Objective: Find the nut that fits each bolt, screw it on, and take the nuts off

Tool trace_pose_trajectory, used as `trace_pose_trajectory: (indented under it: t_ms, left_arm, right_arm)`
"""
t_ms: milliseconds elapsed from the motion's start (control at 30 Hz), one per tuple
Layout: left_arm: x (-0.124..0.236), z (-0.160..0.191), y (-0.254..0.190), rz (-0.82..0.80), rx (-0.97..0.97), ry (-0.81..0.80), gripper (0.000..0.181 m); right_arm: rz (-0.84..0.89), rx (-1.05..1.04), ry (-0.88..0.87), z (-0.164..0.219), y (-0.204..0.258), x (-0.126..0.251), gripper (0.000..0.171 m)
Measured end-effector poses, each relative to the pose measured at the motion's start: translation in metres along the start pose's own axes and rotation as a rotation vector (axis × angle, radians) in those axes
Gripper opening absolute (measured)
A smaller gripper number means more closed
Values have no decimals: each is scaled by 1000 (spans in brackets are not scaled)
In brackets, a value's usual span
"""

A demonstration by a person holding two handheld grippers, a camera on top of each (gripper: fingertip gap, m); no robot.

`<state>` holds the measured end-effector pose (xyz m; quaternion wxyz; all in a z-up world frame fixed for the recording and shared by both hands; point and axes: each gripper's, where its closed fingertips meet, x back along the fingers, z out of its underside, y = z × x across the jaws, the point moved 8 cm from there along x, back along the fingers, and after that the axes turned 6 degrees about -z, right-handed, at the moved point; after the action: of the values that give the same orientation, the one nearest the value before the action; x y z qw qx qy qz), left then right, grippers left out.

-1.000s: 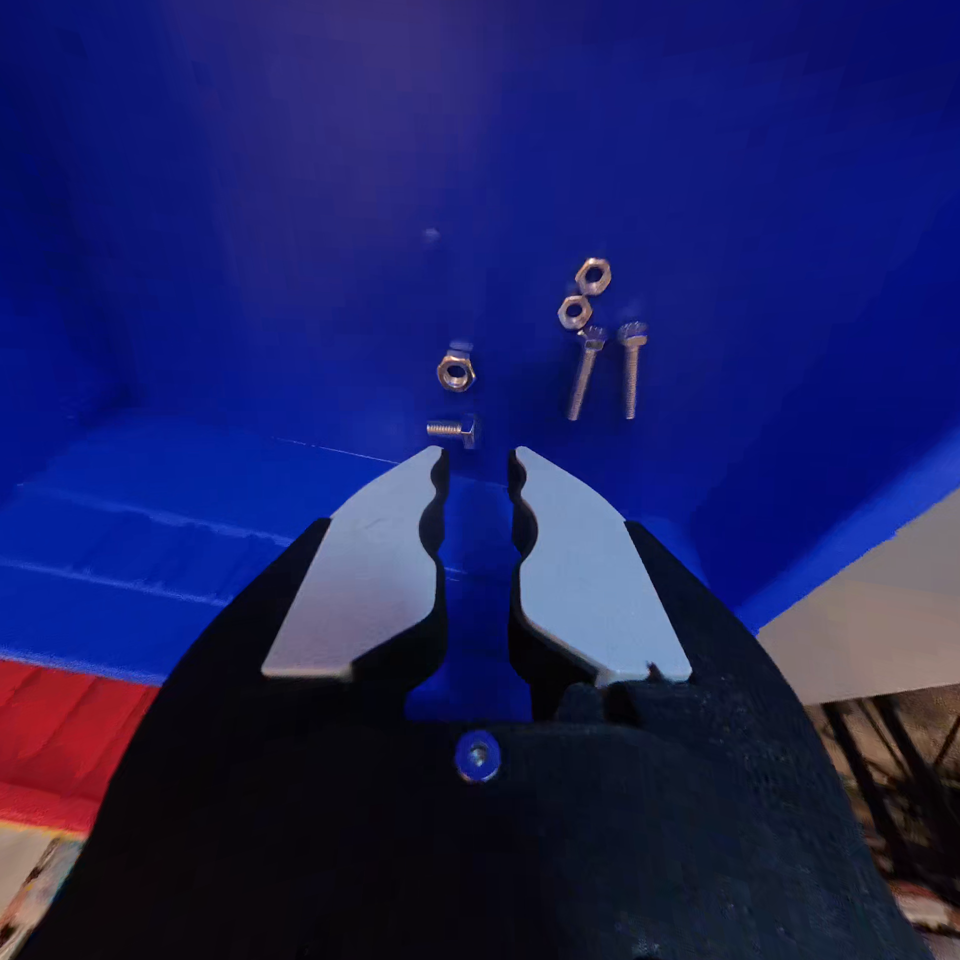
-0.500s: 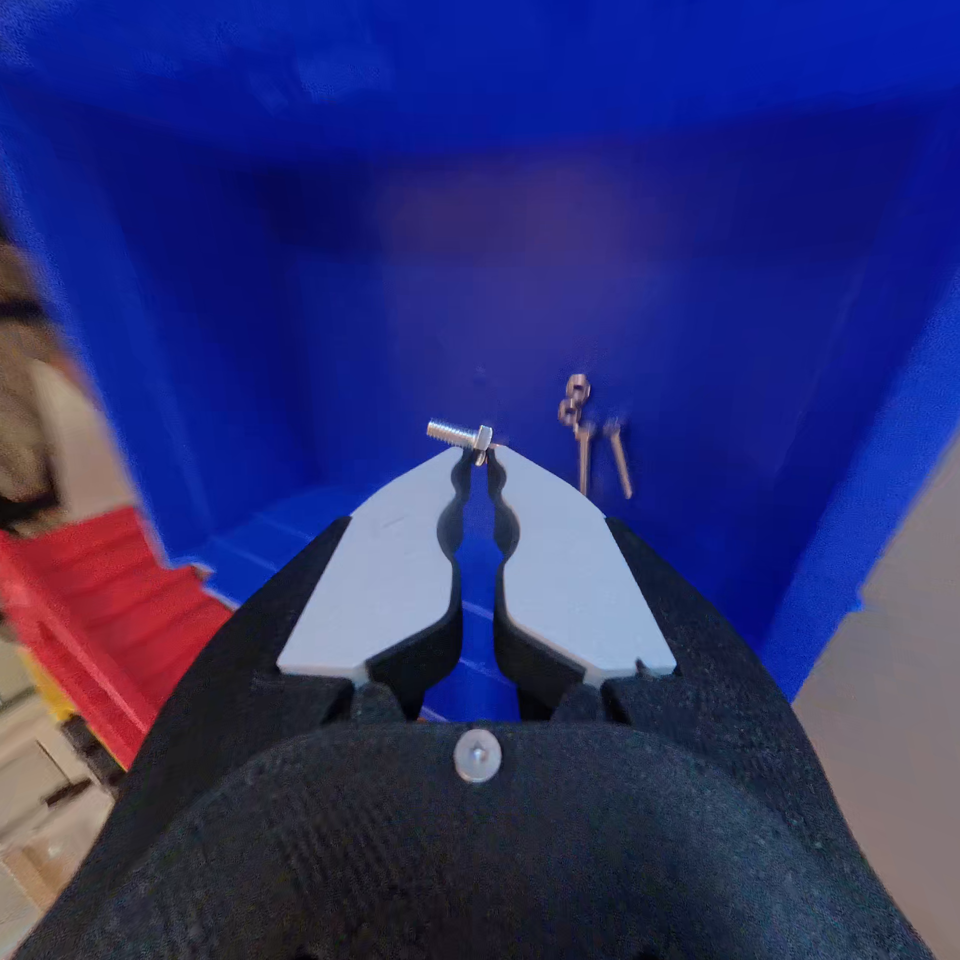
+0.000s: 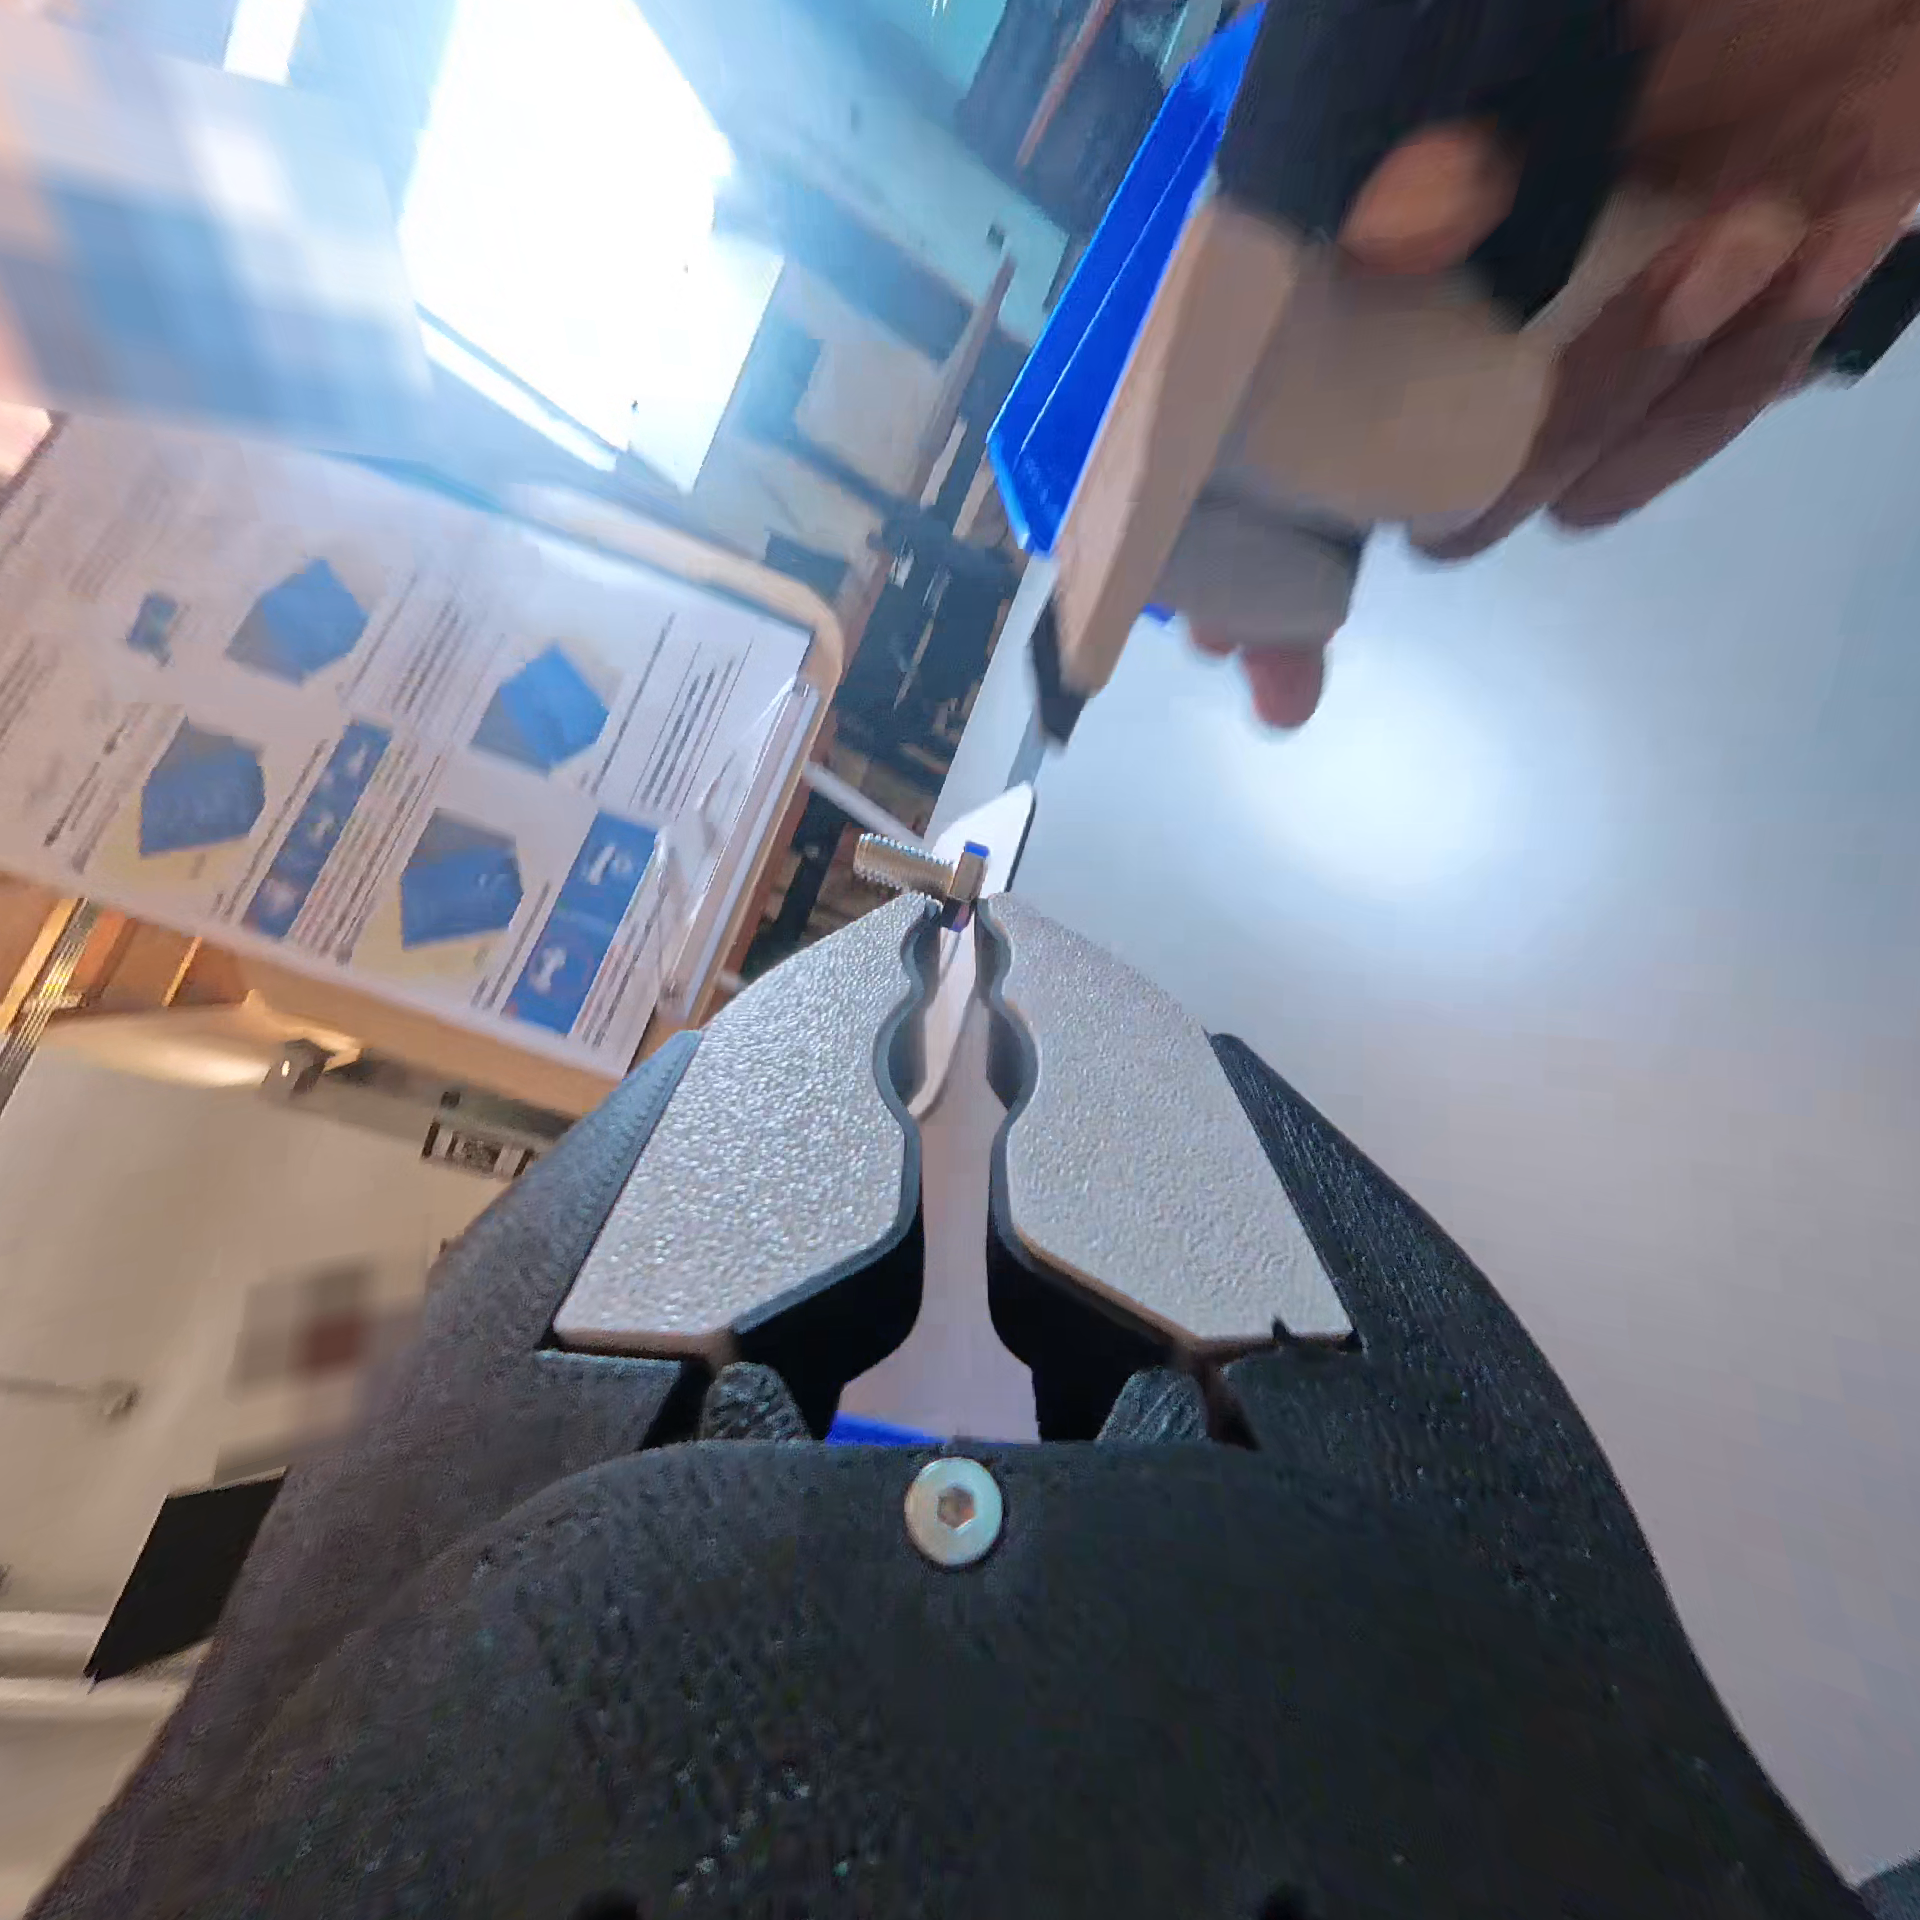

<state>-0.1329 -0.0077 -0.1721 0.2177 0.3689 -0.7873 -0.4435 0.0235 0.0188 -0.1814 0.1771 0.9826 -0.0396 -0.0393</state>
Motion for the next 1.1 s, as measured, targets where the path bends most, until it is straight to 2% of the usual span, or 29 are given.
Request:
trace_pose_trajectory:
  t_ms: [100,233,333,467,567,633,700,767,1100]
  left_arm:
    - [-4,-18,-15,24,-18,-71,6]
    - [-6,-19,-22,54,-16,-94,6]
    - [-6,-17,-24,93,33,-126,7]
    - [-4,-8,-14,314,386,-193,31]
    - [-2,-5,-4,463,692,-268,30]
    - [-3,-3,-3,531,789,-280,27]
    - [-2,-3,-6,608,816,-290,16]
    - [-2,-3,-8,618,807,-291,8]
    - [-2,-5,-8,573,828,-278,8]
  right_arm:
    - [-38,-13,14,5,2,-5,29]
    - [-72,-29,11,8,2,-1,14]
    - [-83,13,30,10,2,0,14]
    - [-50,160,68,8,3,6,14]
    - [-17,315,144,13,9,5,14]
    - [-28,371,161,18,16,1,14]
    - [-34,400,174,22,20,-3,14]
    - [-29,415,180,23,21,-4,14]
    - [14,419,168,24,21,-6,18]
